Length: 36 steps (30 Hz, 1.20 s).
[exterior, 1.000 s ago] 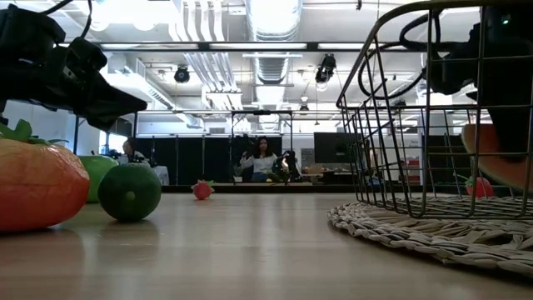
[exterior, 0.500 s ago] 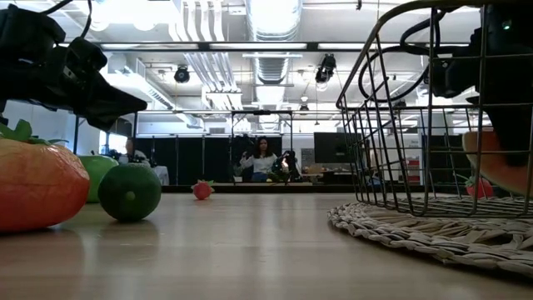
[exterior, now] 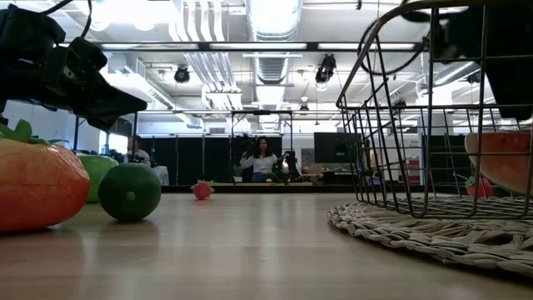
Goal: Build produce basket
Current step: Put the top green apple into the wire basket
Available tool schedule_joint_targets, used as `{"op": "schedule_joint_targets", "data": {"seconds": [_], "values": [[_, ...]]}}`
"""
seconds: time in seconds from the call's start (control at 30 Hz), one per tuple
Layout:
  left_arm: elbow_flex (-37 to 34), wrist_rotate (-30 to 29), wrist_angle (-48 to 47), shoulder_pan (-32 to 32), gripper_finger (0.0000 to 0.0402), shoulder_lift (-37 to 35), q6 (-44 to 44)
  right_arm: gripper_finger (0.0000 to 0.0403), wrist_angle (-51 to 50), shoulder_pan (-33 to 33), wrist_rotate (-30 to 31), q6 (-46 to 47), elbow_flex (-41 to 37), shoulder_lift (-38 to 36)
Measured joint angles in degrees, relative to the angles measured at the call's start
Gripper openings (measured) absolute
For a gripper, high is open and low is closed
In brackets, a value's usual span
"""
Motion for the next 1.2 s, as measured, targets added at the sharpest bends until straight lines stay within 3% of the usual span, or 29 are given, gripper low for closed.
{"op": "schedule_joint_targets", "data": {"seconds": [0.23, 0.5, 0.73, 0.9, 1.03, 1.2], "values": [[0.0, 0.0, 0.02, 0.02, 0.0, -0.02, -0.02, 0.0203, -5.8, -0.47, 2.78, -10.08, 8.92, -2.46], [0.0, 0.0, 0.0, 0.02, 0.0, -0.02, -0.02, 0.0189, -7.65, -3.99, 26.12, -21.63, 12.77, -6.81], [0.0, -0.01, -0.02, 0.02, 0.0, -0.02, -0.01, 0.0165, -6.96, -15.85, 33.39, -31.73, 7.36, -10.29], [0.0, -0.01, 0.0, 0.02, 0.0, -0.02, -0.01, 0.0158, 16.09, -21.73, 33.37, -50.58, -0.82, -10.42], [0.0, -0.02, 0.0, 0.01, 0.0, -0.04, -0.01, 0.0153, 44.23, -25.05, 25.27, -67.5, -9.02, -9.39], [-0.02, 0.0, 0.02, 0.02, 0.0, 0.09, -0.02, 0.0147, 77.79, -27.87, 13.94, -79.01, -16.93, -6.23]]}}
